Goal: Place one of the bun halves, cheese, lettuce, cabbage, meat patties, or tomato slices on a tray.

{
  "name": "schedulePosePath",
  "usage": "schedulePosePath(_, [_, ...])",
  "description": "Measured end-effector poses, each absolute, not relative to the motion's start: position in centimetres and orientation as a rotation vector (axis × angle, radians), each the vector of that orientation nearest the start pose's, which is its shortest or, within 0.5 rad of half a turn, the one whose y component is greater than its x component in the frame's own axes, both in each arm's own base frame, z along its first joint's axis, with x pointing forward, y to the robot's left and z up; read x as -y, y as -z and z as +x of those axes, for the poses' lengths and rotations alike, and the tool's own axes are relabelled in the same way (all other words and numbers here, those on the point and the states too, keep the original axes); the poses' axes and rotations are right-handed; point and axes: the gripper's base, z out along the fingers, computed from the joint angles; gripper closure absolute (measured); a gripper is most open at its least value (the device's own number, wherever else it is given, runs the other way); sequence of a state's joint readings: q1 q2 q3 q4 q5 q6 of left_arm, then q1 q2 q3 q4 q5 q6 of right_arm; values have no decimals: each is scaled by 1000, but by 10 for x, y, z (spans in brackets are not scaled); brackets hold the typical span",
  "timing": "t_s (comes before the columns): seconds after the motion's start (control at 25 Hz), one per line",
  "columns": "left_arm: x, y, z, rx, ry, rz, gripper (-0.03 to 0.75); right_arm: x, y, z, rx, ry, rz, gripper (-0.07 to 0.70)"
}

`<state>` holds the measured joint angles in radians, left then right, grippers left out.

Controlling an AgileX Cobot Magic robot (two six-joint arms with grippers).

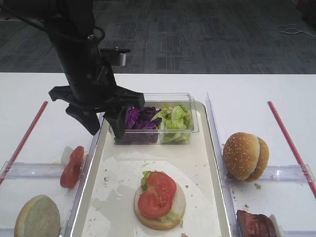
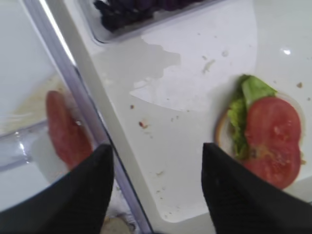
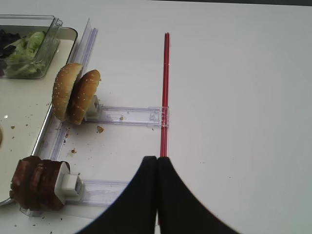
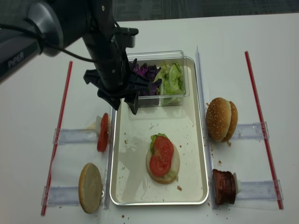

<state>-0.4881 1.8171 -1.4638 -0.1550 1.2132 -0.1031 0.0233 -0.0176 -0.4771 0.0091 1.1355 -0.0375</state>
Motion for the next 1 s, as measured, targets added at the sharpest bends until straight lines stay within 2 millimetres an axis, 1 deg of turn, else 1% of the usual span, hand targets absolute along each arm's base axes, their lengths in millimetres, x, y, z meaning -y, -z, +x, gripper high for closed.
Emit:
schedulePosePath(0.12, [176,-256,318,-3018,147,502,333,-1,-265,-8,-2123,-3,-65,568])
schedulePosePath(0.2, [174,-256,319,-3013,108,495,333,-1,-265,-8,-2123,-3,-65,568])
schedulePosePath(0.32, [169,-257,321,-3014,102,470,333,-1,-265,-8,-2123,-3,-65,568])
schedulePosePath(0.52, [154,-258,329,-3021,97,394,333,-1,-265,-8,-2123,-3,-65,568])
schedulePosePath(0.76, [130,-259,338,-3027,90,289,333,-1,-265,-8,-2123,-3,-65,568])
schedulePosePath(1.0, [98,-261,348,-3028,82,193,333,-1,-265,-8,-2123,-3,-65,568])
